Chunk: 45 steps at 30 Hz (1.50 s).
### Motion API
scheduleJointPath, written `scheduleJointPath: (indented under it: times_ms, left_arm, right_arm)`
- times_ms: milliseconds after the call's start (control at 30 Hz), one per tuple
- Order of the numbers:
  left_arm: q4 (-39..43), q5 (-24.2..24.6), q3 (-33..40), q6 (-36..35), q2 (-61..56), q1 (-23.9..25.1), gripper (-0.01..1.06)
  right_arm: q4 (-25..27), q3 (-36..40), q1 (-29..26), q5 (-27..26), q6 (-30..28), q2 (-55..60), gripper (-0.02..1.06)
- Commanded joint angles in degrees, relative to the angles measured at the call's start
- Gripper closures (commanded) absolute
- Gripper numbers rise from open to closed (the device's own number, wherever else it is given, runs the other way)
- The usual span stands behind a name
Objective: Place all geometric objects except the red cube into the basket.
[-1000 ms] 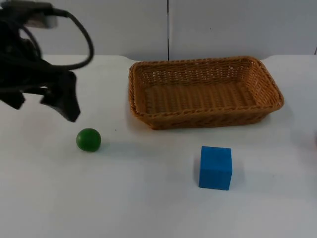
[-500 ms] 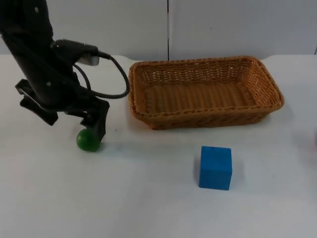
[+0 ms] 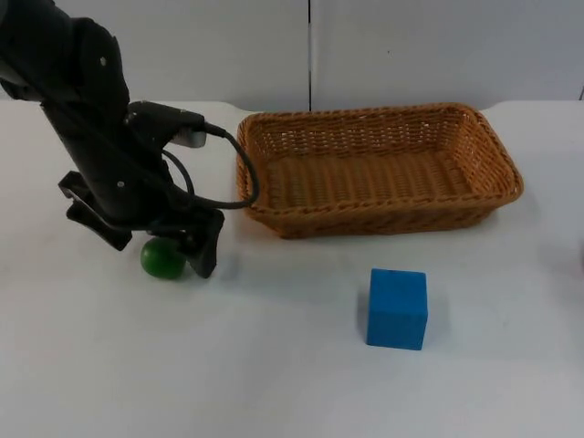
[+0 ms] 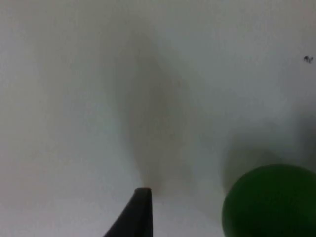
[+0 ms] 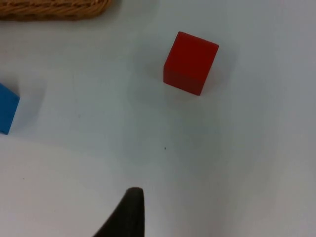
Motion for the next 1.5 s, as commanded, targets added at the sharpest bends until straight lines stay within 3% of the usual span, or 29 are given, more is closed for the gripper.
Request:
scheduleJointPath:
  times_ms: [0,67,200,233,267,300,400,433,467,500,933,1233,1467]
  left_arm:
    - [-0.72,0.17,-0.31,-0.40,-0.03,-0.30,0.01]
    - [-0.72,0.32,-0.31,-0.40,-0.03,-0.30,0.08]
    - [-0.52,0.32,-0.31,-0.40,-0.03,-0.30,0.34]
    - [-0.52,0.32,-0.31,-0.40,-0.03,-0.30,0.34]
    - [-0.52,0.32,-0.31,-0.40,-0.03,-0.30,0.46]
    - [-0.65,0.32,-0.31,-0.68,-0.03,-0.30,0.51]
    - [-0.65,0.98,-0.31,-1.62,-0.03,-0.30,0.85]
    - [-0.65,0.98,-0.31,-1.62,-0.03,-0.30,0.85]
    - [-0.65,1.54,-0.31,-1.88,-0.15,-0.30,0.99]
    - [-0.65,2.22,-0.31,-1.88,-0.26,-0.30,1.05]
    - [-0.89,11.03,-0.31,-2.55,-17.57,-0.30,1.05]
    - [-4.42,10.42,-2.13,-1.31,-19.18,-1.27,1.05]
    - [-4.42,11.15,-14.53,-1.46,-10.92,-6.81,1.05]
  right_arm:
    - [-0.12,0.41,-0.46,-0.44,0.33,-0.13,-0.01]
    - [-0.12,0.41,-0.46,-0.57,0.33,-0.13,-0.01]
    - [-0.12,0.41,-0.46,-0.57,0.33,-0.13,-0.01]
    - [-0.12,0.41,-0.46,-0.57,0.33,-0.13,-0.01]
    - [-0.26,0.41,-0.46,-0.57,0.33,-0.13,-0.01]
    - [-0.35,0.41,-0.46,-0.57,0.33,-0.13,-0.01]
    - [-0.61,0.41,-0.46,-0.57,0.33,-0.13,-0.01]
    - [-0.61,0.41,-0.46,-0.57,0.33,-0.13,-0.01]
    - [-0.72,0.41,-0.46,-0.57,0.33,-0.13,-0.01]
    - [-0.99,0.41,-0.46,-0.57,0.33,-0.13,-0.01]
    - [-1.22,0.41,-0.46,-0.67,0.33,-0.13,-0.01]
    - [-1.22,0.41,-0.46,-0.81,0.44,-0.13,-0.01]
    - [-1.22,0.41,-0.46,-0.91,0.44,-0.13,-0.01]
